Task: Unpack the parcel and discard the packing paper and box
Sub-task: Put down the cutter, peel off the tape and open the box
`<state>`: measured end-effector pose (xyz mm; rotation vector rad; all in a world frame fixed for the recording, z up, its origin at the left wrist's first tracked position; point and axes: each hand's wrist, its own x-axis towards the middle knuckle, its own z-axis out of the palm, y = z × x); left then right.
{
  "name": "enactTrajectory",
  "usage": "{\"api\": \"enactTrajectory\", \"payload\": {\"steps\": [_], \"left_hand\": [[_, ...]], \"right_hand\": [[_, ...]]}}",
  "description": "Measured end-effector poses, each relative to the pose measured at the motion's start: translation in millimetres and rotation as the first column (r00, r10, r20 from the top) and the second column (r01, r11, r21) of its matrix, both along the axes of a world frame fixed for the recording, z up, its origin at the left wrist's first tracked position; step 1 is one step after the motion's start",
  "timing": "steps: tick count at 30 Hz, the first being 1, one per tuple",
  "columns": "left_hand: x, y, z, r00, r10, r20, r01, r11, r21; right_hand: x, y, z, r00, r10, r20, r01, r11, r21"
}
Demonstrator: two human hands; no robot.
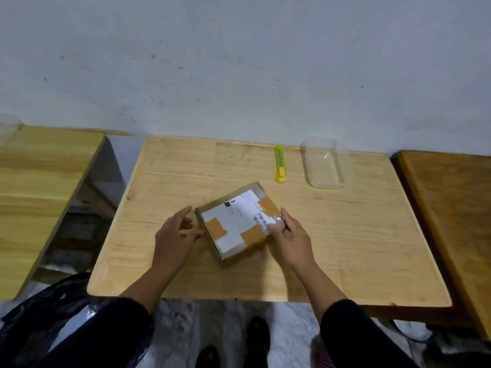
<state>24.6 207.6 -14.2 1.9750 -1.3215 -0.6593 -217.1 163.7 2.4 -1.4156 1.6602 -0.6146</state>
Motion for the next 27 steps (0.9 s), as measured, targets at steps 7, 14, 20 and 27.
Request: {"api": "enactTrajectory", "payload": {"steps": [7,14,20,27], "left_hand": [[-26.2,-4.9,7.4,0.975,-0.065,-0.214,0.076,0.996,0.043],[-29.7,7.2,0.8,0.956,-0.224,-0.19,0.237,0.971,0.046],[-28.9,5.6,-2.8,0.953,-0.223,-0.208,0.241,0.968,0.068],[-29.3,7.1,-7.9,0.949,-0.202,-0.243,0.22,0.974,0.05]], "right_hand": [[18.3,60.6,-6.6,0.979,-0.204,-0.003,0.203,0.977,-0.07],[21.3,73.3,-9.9,0.975,-0.212,-0.064,0.201,0.969,-0.144],[17.2,68.1,-13.7,0.981,-0.19,-0.025,0.177,0.95,-0.259],[17.7,61.2,-19.1,0.981,-0.196,0.006,0.192,0.954,-0.23]]}}
